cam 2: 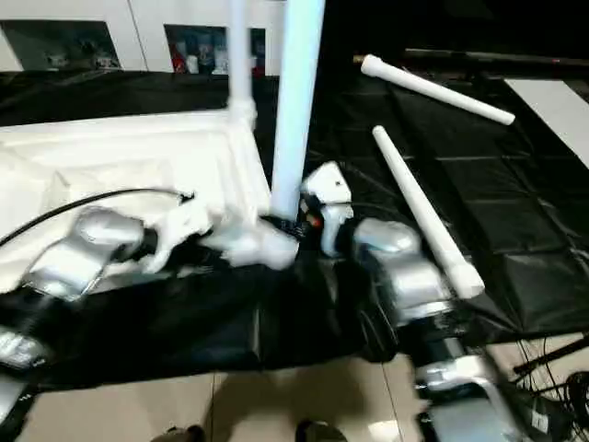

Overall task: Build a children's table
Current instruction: Rotate leg to tighten

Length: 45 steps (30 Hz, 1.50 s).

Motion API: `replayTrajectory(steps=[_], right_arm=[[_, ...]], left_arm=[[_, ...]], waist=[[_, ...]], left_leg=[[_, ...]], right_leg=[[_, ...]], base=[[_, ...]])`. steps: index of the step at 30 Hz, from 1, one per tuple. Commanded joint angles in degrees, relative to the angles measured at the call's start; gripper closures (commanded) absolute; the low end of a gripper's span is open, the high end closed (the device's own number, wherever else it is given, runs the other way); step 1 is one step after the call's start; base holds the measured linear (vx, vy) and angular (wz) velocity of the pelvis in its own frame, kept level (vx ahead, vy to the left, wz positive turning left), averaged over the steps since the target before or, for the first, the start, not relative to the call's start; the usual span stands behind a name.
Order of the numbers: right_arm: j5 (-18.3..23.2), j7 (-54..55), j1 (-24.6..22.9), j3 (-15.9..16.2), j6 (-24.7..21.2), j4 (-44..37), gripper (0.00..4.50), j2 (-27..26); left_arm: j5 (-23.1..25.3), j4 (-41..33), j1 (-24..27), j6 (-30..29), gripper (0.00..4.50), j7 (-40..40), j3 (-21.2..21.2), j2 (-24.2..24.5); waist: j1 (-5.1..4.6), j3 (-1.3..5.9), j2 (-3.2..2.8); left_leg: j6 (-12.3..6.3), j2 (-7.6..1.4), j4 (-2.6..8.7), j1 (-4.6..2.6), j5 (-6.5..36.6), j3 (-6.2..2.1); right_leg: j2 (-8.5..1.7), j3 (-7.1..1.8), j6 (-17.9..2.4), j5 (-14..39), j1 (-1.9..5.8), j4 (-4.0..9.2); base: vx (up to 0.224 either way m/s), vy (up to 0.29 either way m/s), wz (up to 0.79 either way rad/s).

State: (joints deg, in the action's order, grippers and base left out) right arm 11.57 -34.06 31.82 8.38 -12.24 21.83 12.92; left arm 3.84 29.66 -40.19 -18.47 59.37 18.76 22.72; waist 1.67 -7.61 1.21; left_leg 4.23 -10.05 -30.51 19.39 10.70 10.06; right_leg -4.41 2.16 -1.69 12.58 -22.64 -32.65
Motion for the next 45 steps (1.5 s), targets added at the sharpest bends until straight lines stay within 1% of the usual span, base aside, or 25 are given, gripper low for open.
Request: replayTrajectory(steps=[1,3,11,13,16,18,21,24,25,26,27,28,29,30,31,32,33,34,35,36,37,39,40,42,45], right_arm=[[-5.9,10.2,-4.5,0.6,-5.5,13.7,2.66,-1.5],[-5.3,14.5,-3.2,-0.5,-5.9,16.6,2.66,-4.0],[-4.8,25.9,3.0,-3.9,-5.2,27.5,2.66,-9.4],[-5.1,26.4,3.5,-4.2,-5.3,27.9,2.66,-9.8],[-5.6,27.0,4.0,-4.6,-5.1,28.5,2.66,-10.3],[-6.0,27.2,4.8,-4.8,-4.0,29.5,2.66,-10.6],[-5.9,26.6,5.6,-5.1,-2.1,30.4,2.66,-11.1],[-5.0,24.8,6.6,-5.7,-0.2,30.5,2.66,-11.5],[-4.7,24.3,6.8,-5.9,0.1,30.1,1.96,-11.4],[-4.7,24.1,7.1,-6.1,0.5,29.9,1.96,-11.3],[-4.5,23.6,7.6,-6.5,0.9,29.6,1.96,-11.0],[-4.5,23.4,7.9,-6.8,1.1,29.5,1.90,-10.9],[-4.4,23.1,8.6,-7.4,1.5,29.2,1.77,-10.5],[-4.5,22.2,9.0,-7.3,1.9,28.5,1.77,-10.0],[-4.5,20.7,9.5,-7.0,2.2,26.7,1.61,-8.9],[-4.5,19.8,9.9,-6.9,2.4,25.6,1.50,-8.3],[-4.5,19.6,9.9,-6.9,2.4,25.4,1.50,-8.1],[-4.5,18.2,9.9,-6.5,2.6,24.2,1.32,-7.6],[-4.5,18.2,9.9,-6.5,2.6,24.2,1.32,-7.6],[-4.6,15.5,9.7,-5.9,2.9,21.5,1.19,-6.3],[-4.5,14.2,9.6,-5.6,3.0,20.1,1.10,-5.7],[-4.3,11.3,8.7,-5.0,2.5,15.9,1.05,-4.1],[-3.8,8.3,7.5,-4.1,2.0,12.4,0.91,-2.7],[-3.5,6.5,6.9,-3.6,1.7,10.5,0.70,-1.8],[-2.7,0.9,4.4,-2.3,0.3,4.7,0.57,1.7]], left_arm=[[0.2,2.7,-2.1,-2.9,4.50,-6.9,-0.3,-5.3],[0.2,5.6,-4.4,-5.9,4.50,-11.8,-1.0,-9.8],[2.3,11.7,-9.4,-9.7,4.50,-20.1,-0.2,-19.5],[2.7,12.4,-9.7,-9.2,4.50,-20.4,-0.2,-19.4],[3.1,13.4,-9.9,-8.7,4.50,-20.6,-0.2,-19.0],[3.4,14.2,-10.2,-8.3,4.50,-20.7,-0.3,-18.2],[3.6,14.5,-10.3,-7.9,4.50,-20.8,-0.7,-17.9],[3.5,14.3,-10.4,-7.4,4.50,-20.6,-1.1,-17.6],[3.4,14.1,-10.4,-7.2,4.50,-20.5,-1.2,-17.4],[3.4,14.1,-10.4,-7.0,4.50,-20.4,-1.2,-17.2],[3.4,13.9,-10.5,-6.8,4.50,-20.1,-1.1,-17.0],[3.4,13.8,-10.5,-6.5,4.50,-19.9,-1.0,-16.8],[3.5,13.7,-10.5,-6.1,4.50,-19.4,-0.8,-16.5],[3.6,13.3,-10.5,-5.9,4.50,-19.0,-0.7,-16.2],[3.6,12.6,-10.4,-4.9,4.50,-18.1,-0.5,-15.6],[3.6,12.2,-10.3,-4.6,4.50,-17.5,-0.4,-15.2],[3.6,12.1,-10.3,-4.5,4.50,-17.4,-0.4,-15.1],[3.6,11.7,-10.1,-3.9,4.50,-16.7,-0.2,-14.7],[3.6,11.7,-10.1,-3.9,4.50,-16.7,-0.2,-14.7],[3.8,10.4,-9.6,-2.7,4.50,-15.0,0.3,-13.7],[4.0,9.7,-9.3,-1.9,4.50,-14.2,0.6,-13.2],[3.8,8.1,-8.6,-1.9,4.50,-12.6,0.7,-12.1],[3.3,6.9,-7.9,-1.7,4.50,-10.8,0.9,-11.3],[3.2,6.2,-7.5,-1.8,4.50,-10.0,1.0,-10.6],[2.7,3.8,-6.0,1.2,4.50,-7.4,1.0,-8.2]], waist=[[-0.30,1.14,-0.98],[-0.34,0.86,-0.96],[-0.93,0.11,-1.94],[-1.10,-0.04,-2.24],[-1.02,-0.18,-2.25],[-1.03,-0.11,-2.19],[-1.12,-0.48,-2.40],[-1.34,-0.70,-2.66],[-1.30,-0.87,-3.19],[-1.30,-0.87,-3.19],[-0.84,-0.88,-3.63],[1.08,-0.66,-3.95],[2.12,-0.26,-3.54],[1.43,-0.37,-0.52],[1.95,-0.29,0.59],[2.62,0.31,-0.25],[2.65,0.41,-0.62],[2.22,1.23,-1.43],[2.02,1.08,-1.63],[1.83,0.33,-1.66],[1.44,0.30,-1.30],[1.52,1.07,-1.39],[1.72,1.77,-1.44],[1.52,2.10,-1.38],[1.24,2.74,-1.45]], left_leg=[[1.39,-2.96,4.85,-0.59,25.0,-1.71],[1.36,-2.74,4.76,-1.46,28.3,-1.69],[1.80,-2.40,5.50,-2.33,38.9,-2.82],[1.53,-2.49,6.00,-2.09,41.5,-3.31],[1.03,-2.23,5.87,-2.61,42.2,-3.11],[0.25,-2.26,6.09,-2.17,40.5,-3.18],[0.48,-2.37,6.22,-2.72,43.3,-3.18],[0.38,-2.50,6.69,-2.46,45.0,-3.34],[0.63,-3.04,7.88,-1.91,48.3,-3.37],[0.63,-3.04,7.88,-1.91,48.3,-3.37],[0.82,-3.95,9.92,-0.27,51.1,-2.93],[1.12,-5.54,13.08,1.81,53.6,-1.34],[1.10,-5.05,12.73,0.35,51.3,-0.03],[0.46,-1.28,4.24,-5.06,36.4,-0.12],[-4.02,-0.42,1.02,-2.98,16.0,-0.68],[-4.69,-1.56,3.62,2.43,2.9,-2.31],[-4.22,-1.86,4.51,2.33,0.5,-2.04],[-4.11,-2.70,4.29,0.23,2.3,-1.22],[-3.99,-2.78,4.45,0.20,5.8,-0.92],[-3.02,-2.65,4.92,-0.17,18.5,-0.45],[-1.58,-2.38,4.61,-0.82,25.6,-0.70],[-1.64,-2.72,5.07,0.32,22.9,-1.13],[-2.20,-3.01,5.03,0.85,17.3,-0.88],[-3.83,-2.92,4.40,1.48,11.3,-0.44],[-6.43,-2.71,3.18,2.12,6.7,0.17]], right_leg=[[-4.04,-2.68,-4.6,32.5,-0.01,5.77],[-3.84,-2.33,-4.1,35.0,-0.68,6.47],[-3.42,-0.47,-1.2,35.7,-0.75,7.90],[-3.29,0.17,-0.5,34.0,-0.31,7.95],[-3.52,0.35,0.2,35.8,-0.79,8.60],[-4.00,1.20,0.6,35.8,0.01,8.82],[-3.91,1.80,0.7,36.1,-0.64,9.22],[-3.60,2.56,1.2,36.0,-0.22,9.20],[-3.00,3.43,1.0,33.1,0.64,8.15],[-3.00,3.43,1.0,33.1,0.64,8.15],[-2.25,3.35,-0.3,27.3,2.36,4.91],[-1.85,1.72,-2.6,17.5,3.90,-1.60],[-1.89,0.83,-3.1,15.4,2.46,-1.39],[-5.31,-1.36,-1.7,35.2,-3.89,8.67],[-8.45,-3.50,-0.7,47.1,-1.53,10.28],[-7.97,-2.99,-2.3,37.5,3.31,6.66],[-6.30,-2.16,-3.0,30.4,2.91,5.91],[-4.69,-1.75,-6.4,16.2,1.10,4.80],[-4.27,-1.59,-8.2,13.8,0.93,4.66],[-3.88,-1.31,-8.7,23.7,-0.14,5.86],[-4.00,-1.22,-6.9,33.1,-0.82,6.70],[-4.44,-1.39,-5.5,31.3,0.09,6.43],[-4.06,-1.40,-6.3,22.2,0.77,5.65],[-3.40,-1.20,-9.7,9.2,1.05,4.32],[-3.42,-1.11,-13.9,1.5,1.44,3.22]], base=[[-0.052,0.023,-0.01],[-0.055,0.025,0.00],[0.000,0.000,0.00],[0.000,0.000,0.00],[0.000,0.000,0.00],[0.000,0.000,0.00],[0.000,0.000,0.00],[0.000,0.000,0.00],[0.000,0.000,0.00],[0.000,0.000,0.00],[0.000,0.000,0.00],[-0.051,-0.073,0.25],[-0.051,-0.073,0.25],[0.004,-0.137,0.37],[0.087,-0.104,-0.03],[0.087,-0.104,-0.03],[0.063,-0.037,-0.24],[0.000,0.000,0.00],[0.000,0.000,0.00],[0.000,0.000,0.00],[0.000,0.000,0.00],[0.000,0.000,0.00],[0.000,0.000,0.00],[0.000,0.000,0.00],[0.021,-0.001,0.01]])
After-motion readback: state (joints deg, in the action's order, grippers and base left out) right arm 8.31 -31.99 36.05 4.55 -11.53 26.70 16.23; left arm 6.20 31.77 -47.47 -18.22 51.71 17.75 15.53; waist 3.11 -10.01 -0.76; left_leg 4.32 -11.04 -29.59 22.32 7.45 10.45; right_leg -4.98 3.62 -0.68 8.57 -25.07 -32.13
